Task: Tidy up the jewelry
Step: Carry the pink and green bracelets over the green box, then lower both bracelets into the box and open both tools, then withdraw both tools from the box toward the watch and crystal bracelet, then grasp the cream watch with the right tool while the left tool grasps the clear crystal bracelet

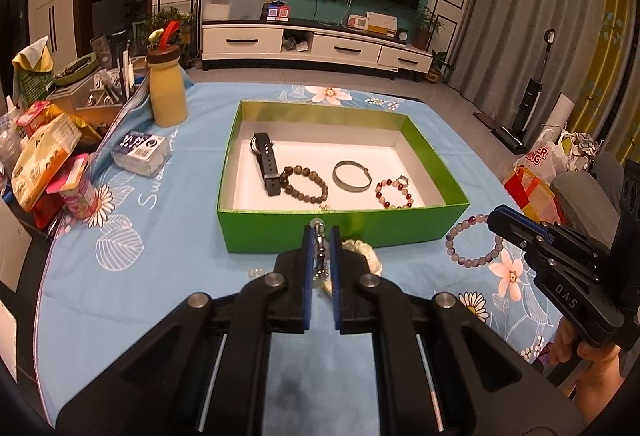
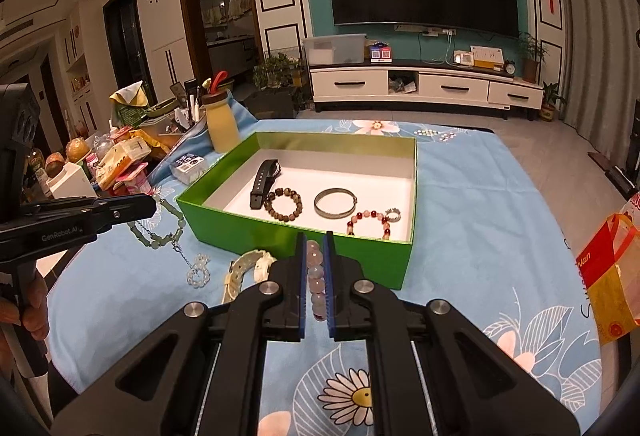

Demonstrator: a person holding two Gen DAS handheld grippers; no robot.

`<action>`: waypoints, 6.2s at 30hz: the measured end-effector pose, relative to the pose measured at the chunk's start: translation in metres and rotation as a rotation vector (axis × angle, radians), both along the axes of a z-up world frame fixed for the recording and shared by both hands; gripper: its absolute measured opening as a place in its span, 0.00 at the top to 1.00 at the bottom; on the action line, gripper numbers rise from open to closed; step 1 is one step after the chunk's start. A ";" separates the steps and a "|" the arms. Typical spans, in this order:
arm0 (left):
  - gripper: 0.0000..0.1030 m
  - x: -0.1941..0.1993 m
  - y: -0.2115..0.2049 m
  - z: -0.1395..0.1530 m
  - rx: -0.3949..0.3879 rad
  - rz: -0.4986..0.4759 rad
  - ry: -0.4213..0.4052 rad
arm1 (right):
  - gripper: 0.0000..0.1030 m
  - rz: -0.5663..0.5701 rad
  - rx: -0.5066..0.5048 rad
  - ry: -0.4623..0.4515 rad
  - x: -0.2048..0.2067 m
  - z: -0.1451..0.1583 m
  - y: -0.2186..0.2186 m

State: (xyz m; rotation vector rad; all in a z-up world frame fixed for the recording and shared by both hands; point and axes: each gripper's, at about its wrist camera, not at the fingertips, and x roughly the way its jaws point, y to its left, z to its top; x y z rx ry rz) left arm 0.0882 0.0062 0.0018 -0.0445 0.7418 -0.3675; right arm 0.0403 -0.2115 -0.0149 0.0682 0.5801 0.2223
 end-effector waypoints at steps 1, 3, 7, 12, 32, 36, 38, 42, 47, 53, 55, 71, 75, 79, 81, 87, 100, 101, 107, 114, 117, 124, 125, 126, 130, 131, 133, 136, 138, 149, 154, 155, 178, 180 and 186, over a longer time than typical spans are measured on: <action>0.93 0.001 -0.001 0.001 0.000 -0.002 -0.002 | 0.93 0.000 -0.001 -0.002 0.001 0.001 0.000; 0.93 0.004 -0.003 0.003 0.001 -0.007 -0.008 | 0.93 -0.001 -0.001 -0.007 0.002 0.003 0.000; 0.93 0.009 -0.007 0.006 0.001 -0.014 -0.016 | 0.93 -0.003 0.000 -0.015 0.006 0.006 0.000; 0.93 0.013 -0.012 0.010 0.003 -0.024 -0.027 | 0.93 -0.004 0.003 -0.030 0.010 0.012 -0.002; 0.93 0.028 -0.023 0.019 0.009 -0.046 -0.053 | 0.93 -0.007 0.000 -0.065 0.024 0.024 0.002; 0.93 0.032 -0.024 0.021 0.008 -0.047 -0.057 | 0.93 -0.008 0.001 -0.068 0.027 0.026 0.002; 0.93 0.036 -0.026 0.023 0.006 -0.047 -0.060 | 0.93 -0.009 0.002 -0.070 0.028 0.027 0.002; 0.93 0.045 -0.031 0.027 -0.001 -0.050 -0.066 | 0.93 -0.012 0.008 -0.079 0.033 0.031 0.000; 0.93 0.060 -0.038 0.033 -0.010 -0.054 -0.076 | 0.93 -0.016 0.011 -0.090 0.042 0.038 -0.003; 0.93 0.082 -0.048 0.034 -0.004 -0.052 -0.075 | 0.93 -0.027 0.017 -0.098 0.060 0.044 -0.009; 0.93 0.087 -0.050 0.034 -0.002 -0.052 -0.074 | 0.93 -0.030 0.016 -0.100 0.066 0.045 -0.011; 0.93 0.131 -0.069 0.018 0.020 -0.057 -0.055 | 0.93 -0.042 0.029 -0.054 0.111 0.036 -0.018; 0.93 0.145 -0.075 0.013 0.033 -0.058 -0.046 | 0.93 -0.041 0.044 -0.028 0.126 0.030 -0.020; 0.93 0.164 -0.080 0.008 0.038 -0.051 -0.021 | 0.93 -0.039 0.062 0.011 0.143 0.024 -0.021; 0.93 0.174 -0.081 0.003 0.039 -0.043 -0.007 | 0.93 -0.036 0.061 0.029 0.152 0.022 -0.021; 0.93 0.197 -0.083 -0.009 0.043 -0.028 0.042 | 0.93 -0.032 0.052 0.056 0.170 0.017 -0.018; 0.93 0.218 -0.085 -0.026 0.052 -0.021 0.097 | 0.93 -0.047 0.074 0.141 0.196 -0.004 -0.023; 0.93 0.219 -0.085 -0.027 0.053 -0.021 0.100 | 0.93 -0.050 0.078 0.149 0.197 -0.006 -0.025; 0.93 0.226 -0.085 -0.031 0.052 -0.016 0.125 | 0.93 -0.061 0.091 0.176 0.204 -0.011 -0.030; 0.93 0.231 -0.090 -0.037 0.067 -0.014 0.145 | 0.93 -0.074 0.107 0.204 0.213 -0.017 -0.033; 0.93 0.234 -0.093 -0.038 0.073 -0.012 0.149 | 0.93 -0.080 0.113 0.210 0.217 -0.017 -0.034; 0.86 0.240 -0.098 -0.038 0.085 0.001 0.157 | 0.88 -0.096 0.141 0.239 0.228 -0.021 -0.038; 0.80 0.240 -0.098 -0.037 0.089 0.002 0.153 | 0.87 -0.099 0.142 0.236 0.226 -0.021 -0.039; 0.76 0.238 -0.097 -0.035 0.093 0.004 0.145 | 0.87 -0.102 0.141 0.234 0.225 -0.021 -0.040; 0.49 0.228 -0.088 -0.028 0.084 0.013 0.124 | 0.83 -0.103 0.144 0.228 0.214 -0.020 -0.044; 0.47 0.225 -0.085 -0.025 0.086 0.016 0.117 | 0.80 -0.104 0.142 0.223 0.209 -0.019 -0.045; 0.40 0.215 -0.079 -0.019 0.095 0.024 0.101 | 0.77 -0.102 0.142 0.211 0.200 -0.016 -0.047; 0.28 0.200 -0.070 -0.012 0.098 0.034 0.088 | 0.71 -0.102 0.147 0.190 0.182 -0.010 -0.051; 0.21 0.188 -0.062 -0.007 0.090 0.039 0.087 | 0.68 -0.098 0.154 0.177 0.166 -0.006 -0.054; 0.03 0.109 -0.018 -0.007 0.102 0.068 0.135 | 0.50 -0.070 0.143 0.187 0.086 -0.007 -0.052; 0.02 0.078 0.009 -0.027 0.115 0.112 0.197 | 0.47 -0.056 0.156 0.221 0.058 -0.019 -0.048; 0.02 0.073 0.015 -0.031 0.113 0.123 0.211 | 0.47 -0.052 0.155 0.231 0.051 -0.022 -0.045; 0.02 0.024 0.060 -0.100 0.063 0.223 0.322 | 0.47 0.069 0.156 0.366 0.039 -0.070 0.039; 0.02 0.027 0.055 -0.101 0.068 0.207 0.318 | 0.47 0.058 0.133 0.363 0.047 -0.072 0.044; 0.05 0.038 0.044 -0.101 0.071 0.172 0.288 | 0.52 0.038 0.078 0.363 0.069 -0.083 0.057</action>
